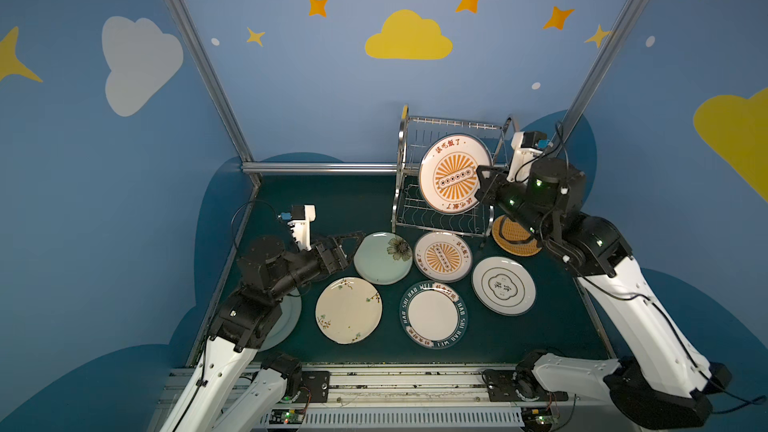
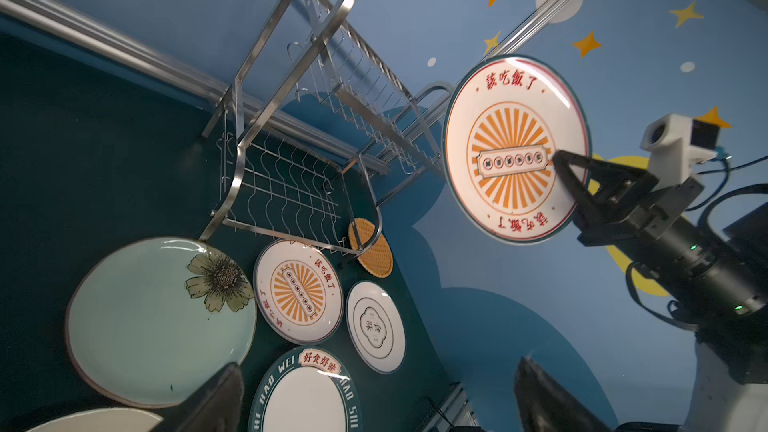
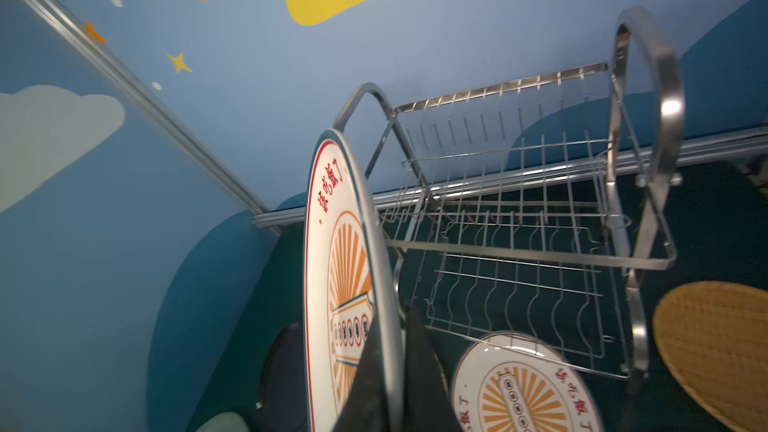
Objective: Load the plates into the dish rack
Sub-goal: 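Carry the plate toward the dish rack with right gripper while left gripper releases, then lower the upright plate into the upper slots of the dish rack with right gripper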
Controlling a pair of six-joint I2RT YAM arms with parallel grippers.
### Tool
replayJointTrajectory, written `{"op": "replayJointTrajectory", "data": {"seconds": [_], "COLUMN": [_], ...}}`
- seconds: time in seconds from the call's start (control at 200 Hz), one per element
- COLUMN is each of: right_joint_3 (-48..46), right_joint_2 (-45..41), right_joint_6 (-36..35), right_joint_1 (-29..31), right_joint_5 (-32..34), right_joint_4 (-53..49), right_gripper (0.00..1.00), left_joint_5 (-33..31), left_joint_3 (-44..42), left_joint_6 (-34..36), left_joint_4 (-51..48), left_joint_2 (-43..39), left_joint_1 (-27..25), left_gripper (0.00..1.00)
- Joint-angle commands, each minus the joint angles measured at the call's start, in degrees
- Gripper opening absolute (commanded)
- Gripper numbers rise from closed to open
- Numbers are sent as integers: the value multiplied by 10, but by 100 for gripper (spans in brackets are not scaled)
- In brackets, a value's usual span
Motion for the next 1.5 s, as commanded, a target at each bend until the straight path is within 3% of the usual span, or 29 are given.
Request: {"op": "replayJointTrajectory", "data": {"seconds": [0.0, 0.23, 0.661, 1.181, 1.492], "right_joint_3": [76, 187, 305, 357, 361], "right_joint_2": [53, 152, 281, 361, 378], "right_joint_6": [-79, -150, -231, -298, -286], "right_joint_1": [-4, -49, -121, -141, -152], "right_joint_5": [151, 231, 271, 294, 281], "right_joint_4": [-20, -31, -31, 5, -14], "right_gripper": [0, 0, 0, 0, 0], "left_joint_5": [7, 65, 120, 143, 150], "left_joint_3": [24, 42, -53, -65, -69], "left_joint_6": [7, 59, 76, 45, 35], "left_joint_4": [-30, -32, 71, 103, 114], "left_joint_2": [39, 105, 1, 4, 4], "left_joint_1": [-12, -35, -19, 16, 24], "left_gripper": [100, 100, 100, 100, 100]}}
